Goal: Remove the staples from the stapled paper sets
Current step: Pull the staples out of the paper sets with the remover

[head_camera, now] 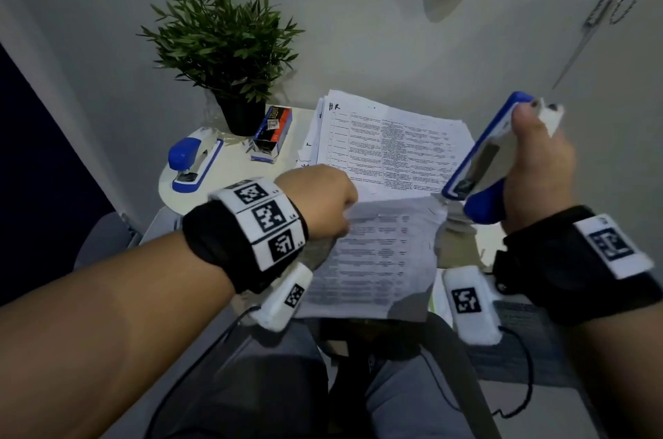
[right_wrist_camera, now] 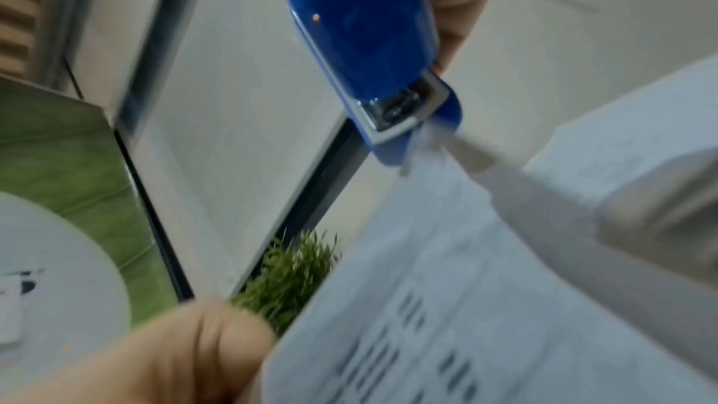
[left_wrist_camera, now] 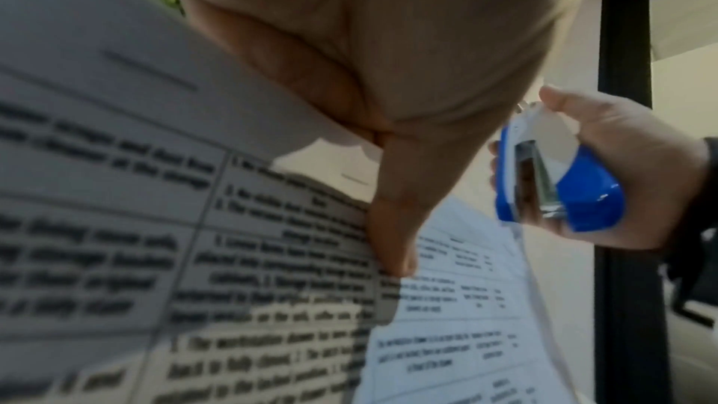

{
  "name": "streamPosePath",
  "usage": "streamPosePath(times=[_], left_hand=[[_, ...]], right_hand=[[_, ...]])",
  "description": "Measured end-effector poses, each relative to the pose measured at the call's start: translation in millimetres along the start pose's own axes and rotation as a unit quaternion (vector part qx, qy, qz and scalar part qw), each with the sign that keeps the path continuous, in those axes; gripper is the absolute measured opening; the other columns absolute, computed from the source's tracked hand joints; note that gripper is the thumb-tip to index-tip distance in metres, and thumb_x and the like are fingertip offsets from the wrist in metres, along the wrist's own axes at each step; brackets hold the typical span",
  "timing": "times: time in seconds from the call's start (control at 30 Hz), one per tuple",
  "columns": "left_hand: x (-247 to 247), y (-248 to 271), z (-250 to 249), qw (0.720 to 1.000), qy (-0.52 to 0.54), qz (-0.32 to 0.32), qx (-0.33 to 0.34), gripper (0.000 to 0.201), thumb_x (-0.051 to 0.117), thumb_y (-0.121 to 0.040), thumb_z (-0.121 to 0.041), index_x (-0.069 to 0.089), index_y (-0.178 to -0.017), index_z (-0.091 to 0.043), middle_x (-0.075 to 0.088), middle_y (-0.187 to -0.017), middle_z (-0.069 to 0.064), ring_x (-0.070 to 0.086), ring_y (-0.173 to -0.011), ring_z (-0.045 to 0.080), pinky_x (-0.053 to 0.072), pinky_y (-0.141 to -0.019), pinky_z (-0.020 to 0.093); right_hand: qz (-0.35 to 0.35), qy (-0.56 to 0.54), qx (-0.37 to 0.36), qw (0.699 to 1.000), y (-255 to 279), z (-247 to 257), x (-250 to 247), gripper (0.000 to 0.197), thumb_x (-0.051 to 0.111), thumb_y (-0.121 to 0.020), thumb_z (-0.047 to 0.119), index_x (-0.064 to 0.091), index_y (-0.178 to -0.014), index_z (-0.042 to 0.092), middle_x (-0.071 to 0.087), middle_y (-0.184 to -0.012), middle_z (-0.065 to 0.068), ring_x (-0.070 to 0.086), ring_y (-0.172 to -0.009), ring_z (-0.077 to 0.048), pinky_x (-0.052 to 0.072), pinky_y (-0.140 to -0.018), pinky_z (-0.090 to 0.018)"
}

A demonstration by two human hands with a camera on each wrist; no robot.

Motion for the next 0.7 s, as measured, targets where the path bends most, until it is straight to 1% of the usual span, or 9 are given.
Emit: streamPosePath(times=[0.07, 0.1, 0.23, 0.3, 0.4, 0.5, 0.57, 0.63, 0.7], left_hand=[[-9.8, -2.9, 6.6, 1.000, -0.013, -0.028, -0.008, 0.033, 0.062, -0.084, -0.030, 0.043, -0.061, -0.018, 0.041, -0.065, -0.006, 0.041, -0.063, 0.014, 0.022, -0.047, 0.023], [-16.0, -4.6, 7.7, 0.999, -0.016, -0.044, -0.010, 0.030, 0.061, -0.085, -0.028, 0.044, -0.061, -0.019, 0.042, -0.066, -0.008, 0.043, -0.066, 0.014, 0.023, -0.049, 0.022], [-37.3, -17.2, -2.3, 0.994, -0.036, -0.102, 0.016, 0.006, 0.061, -0.086, -0.028, 0.061, -0.081, -0.024, 0.052, -0.082, -0.006, 0.048, -0.081, 0.017, 0.033, -0.063, 0.027], [-43.5, -24.0, -10.9, 0.990, -0.034, -0.136, 0.024, 0.003, 0.061, -0.086, -0.027, 0.060, -0.084, -0.024, 0.051, -0.083, -0.004, 0.050, -0.085, 0.020, 0.031, -0.064, 0.029], [-43.5, -32.7, -17.6, 0.984, -0.017, -0.174, 0.025, 0.004, 0.057, -0.086, -0.024, 0.056, -0.084, -0.020, 0.055, -0.090, 0.001, 0.054, -0.092, 0.024, 0.030, -0.064, 0.029], [-32.2, -34.7, -17.3, 0.981, 0.002, -0.192, 0.032, 0.004, 0.054, -0.087, -0.017, 0.057, -0.088, -0.020, 0.057, -0.099, 0.001, 0.055, -0.092, 0.025, 0.032, -0.064, 0.029], [-18.4, -29.6, -18.5, 0.981, 0.000, -0.184, 0.060, 0.011, 0.051, -0.086, -0.011, 0.057, -0.088, -0.020, 0.055, -0.098, 0.000, 0.054, -0.091, 0.024, 0.032, -0.063, 0.030], [4.3, -23.4, -22.7, 0.984, -0.033, -0.142, 0.103, 0.015, 0.050, -0.085, -0.008, 0.055, -0.087, -0.022, 0.052, -0.097, -0.003, 0.050, -0.093, 0.020, 0.029, -0.063, 0.030], [25.9, -15.9, -25.9, 0.981, -0.052, -0.111, 0.152, 0.016, 0.054, -0.079, -0.006, 0.058, -0.085, -0.020, 0.055, -0.099, -0.005, 0.050, -0.094, 0.021, 0.030, -0.063, 0.030]], right_hand=[[0.020, 0.014, -0.010, 1.000, -2.2, 12.2, -4.4, 0.013, 0.057, -0.071, 0.036, 0.049, -0.071, 0.025, 0.046, -0.048, 0.019, 0.041, -0.044, 0.005, 0.033, -0.049, -0.009], [0.049, 0.046, -0.018, 0.998, -2.1, 15.3, -2.6, 0.015, 0.059, -0.066, 0.035, 0.047, -0.070, 0.027, 0.047, -0.050, 0.018, 0.042, -0.045, 0.004, 0.034, -0.049, -0.010], [0.219, 0.180, -0.041, 0.958, 15.1, 21.7, 15.7, 0.033, 0.061, -0.052, 0.046, 0.050, -0.079, 0.031, 0.054, -0.074, 0.010, 0.053, -0.068, -0.012, 0.043, -0.065, -0.028], [0.326, 0.252, -0.050, 0.910, 33.3, 20.1, 29.8, 0.032, 0.059, -0.056, 0.040, 0.054, -0.086, 0.028, 0.059, -0.079, 0.008, 0.056, -0.073, -0.013, 0.045, -0.067, -0.030], [0.449, 0.392, -0.076, 0.800, 59.1, -4.0, 46.0, 0.038, 0.056, -0.065, 0.045, 0.051, -0.094, 0.022, 0.061, -0.089, 0.000, 0.057, -0.083, -0.021, 0.044, -0.070, -0.032], [0.485, 0.505, -0.095, 0.708, 73.7, -42.1, 47.2, 0.065, 0.041, -0.067, 0.066, 0.048, -0.108, 0.016, 0.056, -0.110, -0.004, 0.054, -0.103, -0.026, 0.045, -0.081, -0.033], [0.495, 0.565, -0.103, 0.652, 81.5, -64.8, 42.1, 0.067, 0.047, -0.077, 0.065, 0.046, -0.121, 0.014, 0.048, -0.134, -0.004, 0.046, -0.120, -0.025, 0.044, -0.093, -0.035], [0.485, 0.583, -0.130, 0.639, 87.3, -74.3, 37.4, 0.056, 0.052, -0.082, 0.061, 0.048, -0.118, 0.019, 0.051, -0.132, -0.002, 0.046, -0.122, -0.025, 0.045, -0.094, -0.035], [0.467, 0.587, -0.128, 0.649, 87.6, -74.3, 34.3, 0.051, 0.049, -0.083, 0.063, 0.049, -0.115, 0.024, 0.060, -0.118, -0.001, 0.056, -0.110, -0.027, 0.045, -0.083, -0.031]])
Point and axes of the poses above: each hand's wrist, its own y-axis away from the middle knuckle, its own x-axis out of the palm, z = x × y, the point moved 5 cm from there along -y, towards the middle knuckle
